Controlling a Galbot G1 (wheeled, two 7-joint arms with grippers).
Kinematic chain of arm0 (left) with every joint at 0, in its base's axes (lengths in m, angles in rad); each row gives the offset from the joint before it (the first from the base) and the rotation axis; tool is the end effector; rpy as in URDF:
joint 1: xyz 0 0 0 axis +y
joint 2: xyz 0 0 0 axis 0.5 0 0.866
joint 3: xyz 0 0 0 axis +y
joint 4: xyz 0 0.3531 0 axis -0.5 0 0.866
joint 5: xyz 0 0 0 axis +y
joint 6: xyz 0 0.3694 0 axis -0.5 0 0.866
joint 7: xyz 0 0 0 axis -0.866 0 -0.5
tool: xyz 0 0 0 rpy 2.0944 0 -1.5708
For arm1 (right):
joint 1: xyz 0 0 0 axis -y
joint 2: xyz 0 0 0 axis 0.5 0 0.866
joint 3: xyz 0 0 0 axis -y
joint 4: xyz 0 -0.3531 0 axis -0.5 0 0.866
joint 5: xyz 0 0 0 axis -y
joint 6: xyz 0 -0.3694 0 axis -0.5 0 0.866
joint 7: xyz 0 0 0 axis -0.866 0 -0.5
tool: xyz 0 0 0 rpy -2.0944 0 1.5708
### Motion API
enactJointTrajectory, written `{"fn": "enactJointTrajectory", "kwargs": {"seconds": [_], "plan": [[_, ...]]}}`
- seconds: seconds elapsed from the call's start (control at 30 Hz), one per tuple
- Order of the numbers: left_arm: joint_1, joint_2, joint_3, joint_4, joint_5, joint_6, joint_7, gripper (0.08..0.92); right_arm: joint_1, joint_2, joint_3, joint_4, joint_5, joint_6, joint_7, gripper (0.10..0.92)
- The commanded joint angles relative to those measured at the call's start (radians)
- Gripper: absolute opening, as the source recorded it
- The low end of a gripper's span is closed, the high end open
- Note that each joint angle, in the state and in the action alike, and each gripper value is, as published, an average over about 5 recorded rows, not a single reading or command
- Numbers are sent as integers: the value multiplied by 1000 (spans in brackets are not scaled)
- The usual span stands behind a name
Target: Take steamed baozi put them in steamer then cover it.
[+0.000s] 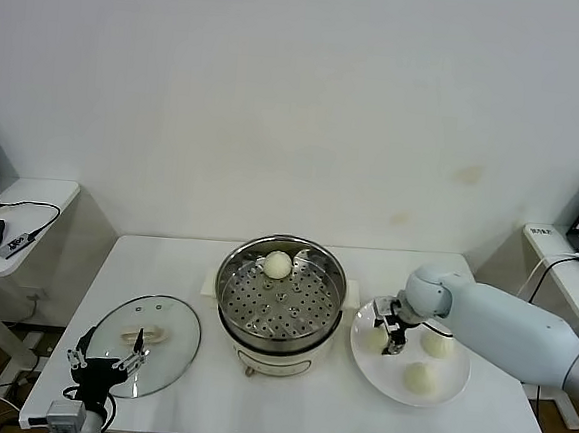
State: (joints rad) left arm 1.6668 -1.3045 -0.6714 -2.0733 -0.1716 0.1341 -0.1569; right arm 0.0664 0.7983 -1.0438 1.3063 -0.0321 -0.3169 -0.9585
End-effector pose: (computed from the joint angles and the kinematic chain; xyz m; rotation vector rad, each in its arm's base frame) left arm 0.1698 0.0921 -0.3133 0.2286 -2.9044 -0.2200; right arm 0.5128 -0.0585 -0.2509 1.3387 -1.3002 1.4444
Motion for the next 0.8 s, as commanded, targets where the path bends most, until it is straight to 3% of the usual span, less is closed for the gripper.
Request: {"fn": "enactJointTrajectory", "kwargs": {"seconds": [0.03, 0.47, 0.8], "plan": [[-1, 1, -2, -3, -1, 2, -1, 823, 45, -2, 4, 2, 14, 1, -23, 627], [-2, 5, 3, -24, -5, 11, -1, 823, 439, -114, -146, 170, 225, -61, -73, 619], [0, 7, 10, -48, -9, 13, -1, 823, 748, 2, -247, 247, 456, -171, -34, 631]]}}
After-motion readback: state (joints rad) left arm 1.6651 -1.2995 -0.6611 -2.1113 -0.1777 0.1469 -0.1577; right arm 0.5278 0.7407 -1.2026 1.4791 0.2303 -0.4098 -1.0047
